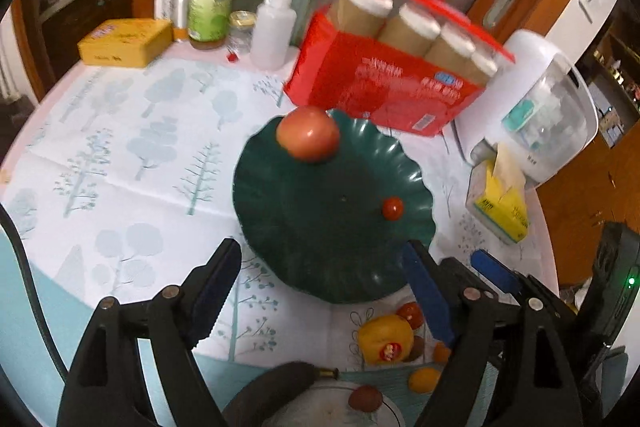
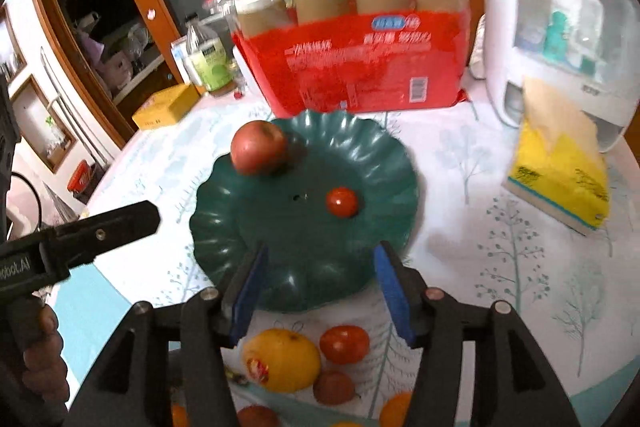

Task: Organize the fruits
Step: 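Withdraw both open tools from the green plate back over the white plate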

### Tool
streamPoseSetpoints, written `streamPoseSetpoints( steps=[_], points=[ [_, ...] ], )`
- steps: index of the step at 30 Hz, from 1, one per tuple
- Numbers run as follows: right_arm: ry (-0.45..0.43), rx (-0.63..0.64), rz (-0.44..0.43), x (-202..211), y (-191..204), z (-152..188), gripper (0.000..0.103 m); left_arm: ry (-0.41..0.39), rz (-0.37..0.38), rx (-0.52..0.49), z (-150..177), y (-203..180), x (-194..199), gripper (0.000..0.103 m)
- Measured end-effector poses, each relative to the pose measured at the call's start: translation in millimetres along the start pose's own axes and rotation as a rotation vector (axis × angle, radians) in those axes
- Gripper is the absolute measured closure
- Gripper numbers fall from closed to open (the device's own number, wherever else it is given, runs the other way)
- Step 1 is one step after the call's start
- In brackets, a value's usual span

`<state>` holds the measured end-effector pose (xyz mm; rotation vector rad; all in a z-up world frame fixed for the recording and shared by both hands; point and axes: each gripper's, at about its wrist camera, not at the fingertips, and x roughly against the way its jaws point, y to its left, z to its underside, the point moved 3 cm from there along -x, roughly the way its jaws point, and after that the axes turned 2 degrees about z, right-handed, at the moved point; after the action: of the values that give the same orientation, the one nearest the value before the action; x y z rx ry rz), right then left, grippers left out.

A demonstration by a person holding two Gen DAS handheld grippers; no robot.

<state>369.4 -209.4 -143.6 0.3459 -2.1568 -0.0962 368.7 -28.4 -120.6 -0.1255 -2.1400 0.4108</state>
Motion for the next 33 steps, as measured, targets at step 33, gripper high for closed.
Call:
streamPoseSetpoints(
  steps=[33],
  points=[
    [0.053,-0.118,0.017,128,16,125,0.046,0.007,-0.024,0.001,129,43,160,0.015]
  ],
)
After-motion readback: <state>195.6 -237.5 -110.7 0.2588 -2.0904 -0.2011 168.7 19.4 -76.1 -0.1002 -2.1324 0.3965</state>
